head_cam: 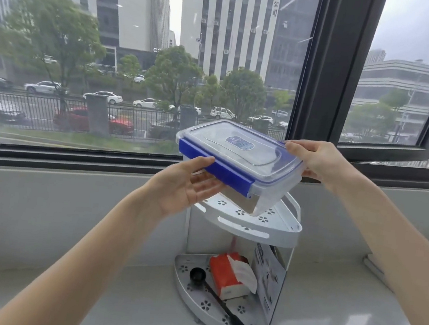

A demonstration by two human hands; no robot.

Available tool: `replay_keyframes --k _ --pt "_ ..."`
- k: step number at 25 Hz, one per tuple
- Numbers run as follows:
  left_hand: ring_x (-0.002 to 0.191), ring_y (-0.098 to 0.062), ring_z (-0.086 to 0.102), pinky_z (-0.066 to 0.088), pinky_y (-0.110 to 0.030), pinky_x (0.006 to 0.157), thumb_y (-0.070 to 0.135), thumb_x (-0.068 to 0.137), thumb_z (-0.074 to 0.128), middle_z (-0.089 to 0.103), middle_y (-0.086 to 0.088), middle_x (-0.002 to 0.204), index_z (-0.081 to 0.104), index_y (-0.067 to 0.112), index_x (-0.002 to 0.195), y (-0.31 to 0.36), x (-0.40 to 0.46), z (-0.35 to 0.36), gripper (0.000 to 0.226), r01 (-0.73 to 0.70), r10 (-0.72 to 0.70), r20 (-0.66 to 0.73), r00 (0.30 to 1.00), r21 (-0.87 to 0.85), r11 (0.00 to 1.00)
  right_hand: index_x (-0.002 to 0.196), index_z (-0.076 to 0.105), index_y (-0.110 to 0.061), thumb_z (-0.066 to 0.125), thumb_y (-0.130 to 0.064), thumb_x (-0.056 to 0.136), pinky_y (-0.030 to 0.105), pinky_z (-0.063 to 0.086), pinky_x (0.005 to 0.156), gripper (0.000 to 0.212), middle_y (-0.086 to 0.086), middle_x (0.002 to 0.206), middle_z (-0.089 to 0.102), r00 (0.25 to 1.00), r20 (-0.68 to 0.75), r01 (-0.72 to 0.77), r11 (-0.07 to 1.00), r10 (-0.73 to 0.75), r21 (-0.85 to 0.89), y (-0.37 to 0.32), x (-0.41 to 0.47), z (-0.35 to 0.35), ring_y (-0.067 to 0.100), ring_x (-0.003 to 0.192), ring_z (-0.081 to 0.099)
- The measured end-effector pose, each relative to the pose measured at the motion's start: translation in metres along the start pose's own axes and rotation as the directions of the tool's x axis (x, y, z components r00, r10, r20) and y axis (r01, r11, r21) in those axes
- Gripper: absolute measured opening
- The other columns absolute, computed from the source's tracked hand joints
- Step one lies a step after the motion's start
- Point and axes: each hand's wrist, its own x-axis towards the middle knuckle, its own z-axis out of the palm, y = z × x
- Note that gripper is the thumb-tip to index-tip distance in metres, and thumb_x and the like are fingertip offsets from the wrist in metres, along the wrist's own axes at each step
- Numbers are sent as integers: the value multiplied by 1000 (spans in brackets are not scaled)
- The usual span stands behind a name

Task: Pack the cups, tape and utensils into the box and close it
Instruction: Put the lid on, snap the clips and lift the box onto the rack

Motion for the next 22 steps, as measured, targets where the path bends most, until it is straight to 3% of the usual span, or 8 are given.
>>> replay_keyframes --k 6,10,14,19,22 --pt "60 -20 70 59 -28 63 6 83 54 64 -13 81 52 4 100 -18 41 -17 17 38 -37 23 999 -37 999 117 63 -10 57 -28 89 24 47 64 33 -1 84 61 1000 -28 5 994 -8 -105 35 40 9 7 65 50" --pt "64 -21 71 59 -30 67 5 84 52 63 -15 88 52 4 103 -35 50 -28 19 83 -82 21 996 -41 996 115 64 -9 57 -27 89 28 47 68 33 2 91 61 1000 -11 -17 986 15 -167 58 46 15 15 78 52" --pt "67 -22 72 59 -29 66 5 86 50 65 -19 93 49 1 116 -44 51 -33 31 101 -101 -8 995 -8 995 105 69 -9 58 -30 88 30 47 70 30 6 92 62 997 19 -64 962 71 -266 71 46 21 18 75 53" --pt "70 -24 73 58 -31 67 7 90 44 68 -21 97 47 -1 123 -40 46 -37 35 135 -134 -17 991 65 989 99 73 -14 62 -31 84 28 43 81 25 3 90 65 997 -77 -19 933 -9 -358 78 43 25 15 92 55" --pt "75 -25 73 57 -33 72 8 89 44 66 -22 103 47 -3 124 -38 43 -40 37 153 -153 4 988 72 986 95 73 -16 62 -34 84 38 52 88 24 6 98 72 997 -75 -1 900 -35 -436 81 41 26 21 97 61"
